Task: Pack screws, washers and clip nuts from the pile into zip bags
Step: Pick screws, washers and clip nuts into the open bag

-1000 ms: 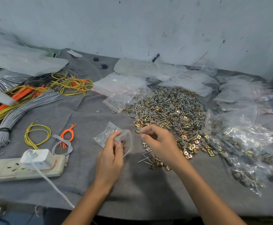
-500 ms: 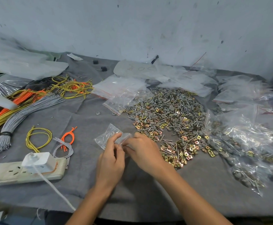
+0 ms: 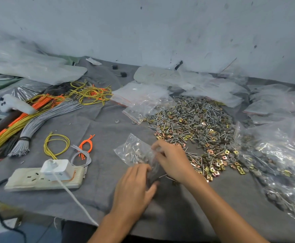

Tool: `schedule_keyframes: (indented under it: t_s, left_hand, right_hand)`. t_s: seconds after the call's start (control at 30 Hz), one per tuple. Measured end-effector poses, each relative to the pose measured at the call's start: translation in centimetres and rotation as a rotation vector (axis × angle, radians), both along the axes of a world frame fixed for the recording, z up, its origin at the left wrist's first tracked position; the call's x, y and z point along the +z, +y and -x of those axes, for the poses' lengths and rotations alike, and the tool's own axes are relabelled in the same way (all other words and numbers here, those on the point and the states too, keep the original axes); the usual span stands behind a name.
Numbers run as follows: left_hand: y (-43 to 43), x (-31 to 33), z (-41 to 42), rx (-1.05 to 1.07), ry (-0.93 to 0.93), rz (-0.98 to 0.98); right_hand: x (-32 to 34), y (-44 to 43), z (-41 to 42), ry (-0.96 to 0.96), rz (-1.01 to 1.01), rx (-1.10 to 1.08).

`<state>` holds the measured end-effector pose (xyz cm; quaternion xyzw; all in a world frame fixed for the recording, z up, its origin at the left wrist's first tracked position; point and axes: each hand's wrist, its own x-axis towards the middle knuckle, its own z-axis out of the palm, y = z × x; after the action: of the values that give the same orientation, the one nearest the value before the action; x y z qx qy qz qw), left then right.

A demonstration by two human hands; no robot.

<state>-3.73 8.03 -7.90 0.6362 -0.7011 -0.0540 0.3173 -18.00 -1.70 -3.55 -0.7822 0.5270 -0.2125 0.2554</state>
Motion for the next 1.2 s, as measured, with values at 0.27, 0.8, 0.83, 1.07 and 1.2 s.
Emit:
schedule_keyframes:
  t_s: [0.27, 0.8, 0.83, 1.07, 1.2]
  left_hand:
    - [-0.1, 0.4, -1.5, 0.098, -0.062, 0.069]
    - [-3.5, 10.4, -2.4, -0.023, 0.731, 0.196]
    - [-3.3, 10.7, -2.2, -0.034, 0.737, 0.202]
    - [-1.5, 12.5, -0.8, -0.094, 0.78, 0.206]
    - [-0.7, 13.0, -0.2, -0.125, 0.657, 0.184]
  right_hand:
    - [0.5, -0.2, 0.5, -0.122, -0.141, -0.001]
    - [8.9, 0.4, 4.1, -0.791, -0.362, 0.126]
    - [9.2, 0.7, 4.3, -0.757, -0.302, 0.102]
    - [10.6, 3.2, 6.1, -0.522, -0.081, 0.07]
    - [12.0, 4.1, 5.6, -0.308, 0.104, 0.154]
